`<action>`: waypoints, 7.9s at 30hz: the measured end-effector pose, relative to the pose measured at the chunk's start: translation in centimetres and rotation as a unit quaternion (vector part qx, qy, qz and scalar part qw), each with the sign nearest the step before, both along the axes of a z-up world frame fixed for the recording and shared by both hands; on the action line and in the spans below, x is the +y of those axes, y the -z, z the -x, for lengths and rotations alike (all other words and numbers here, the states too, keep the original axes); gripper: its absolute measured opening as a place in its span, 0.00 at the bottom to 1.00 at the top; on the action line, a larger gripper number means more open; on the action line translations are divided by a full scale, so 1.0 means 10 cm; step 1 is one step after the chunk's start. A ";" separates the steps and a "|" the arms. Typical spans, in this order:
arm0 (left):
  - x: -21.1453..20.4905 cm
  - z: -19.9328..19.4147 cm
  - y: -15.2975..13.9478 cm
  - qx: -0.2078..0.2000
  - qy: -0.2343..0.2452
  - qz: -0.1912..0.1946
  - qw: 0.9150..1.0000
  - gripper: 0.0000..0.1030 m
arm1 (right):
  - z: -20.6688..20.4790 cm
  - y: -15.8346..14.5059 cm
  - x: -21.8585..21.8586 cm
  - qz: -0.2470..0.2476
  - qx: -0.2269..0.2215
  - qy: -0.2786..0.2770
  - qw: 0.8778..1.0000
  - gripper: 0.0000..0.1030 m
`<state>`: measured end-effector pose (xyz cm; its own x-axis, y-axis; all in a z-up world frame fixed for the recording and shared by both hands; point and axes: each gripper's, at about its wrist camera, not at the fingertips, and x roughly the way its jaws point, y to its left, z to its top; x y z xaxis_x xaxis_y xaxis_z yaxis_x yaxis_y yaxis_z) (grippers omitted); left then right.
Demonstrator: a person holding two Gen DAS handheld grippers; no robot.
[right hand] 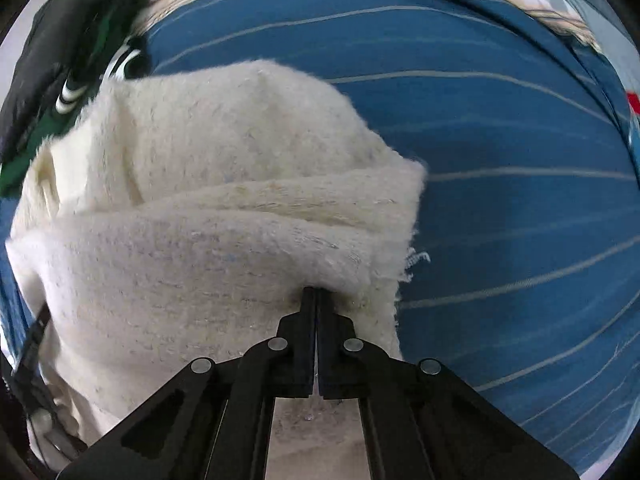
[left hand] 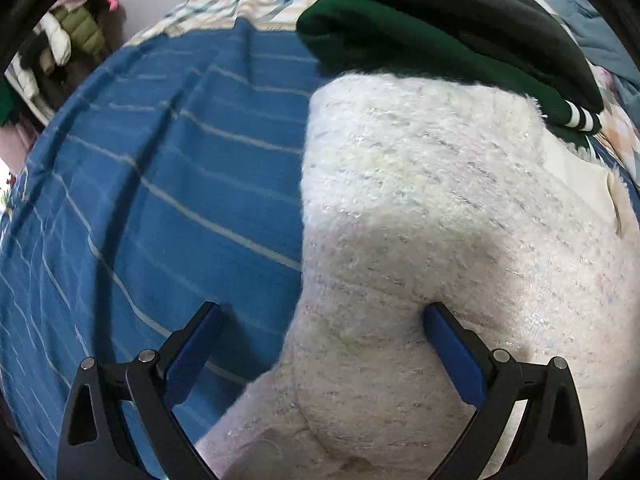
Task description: Fold large clothes
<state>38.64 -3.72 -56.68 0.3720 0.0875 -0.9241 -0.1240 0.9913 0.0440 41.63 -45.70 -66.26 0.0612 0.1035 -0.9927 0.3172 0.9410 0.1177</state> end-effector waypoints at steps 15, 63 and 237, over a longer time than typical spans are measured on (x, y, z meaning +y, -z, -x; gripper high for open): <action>-1.01 0.99 -0.88 0.018 -0.068 -0.235 0.969 1.00 | 0.96 -0.80 -0.78 -0.042 -0.040 -0.038 0.998 0.68; -2.43 2.55 -0.90 0.084 -0.002 -0.123 0.989 0.06 | 0.06 0.45 -0.90 -0.390 0.035 0.022 0.920 0.34; 1.62 3.89 -0.44 0.062 -0.377 0.102 0.918 0.93 | 2.93 -0.26 3.66 -0.206 -0.061 -0.494 0.842 0.53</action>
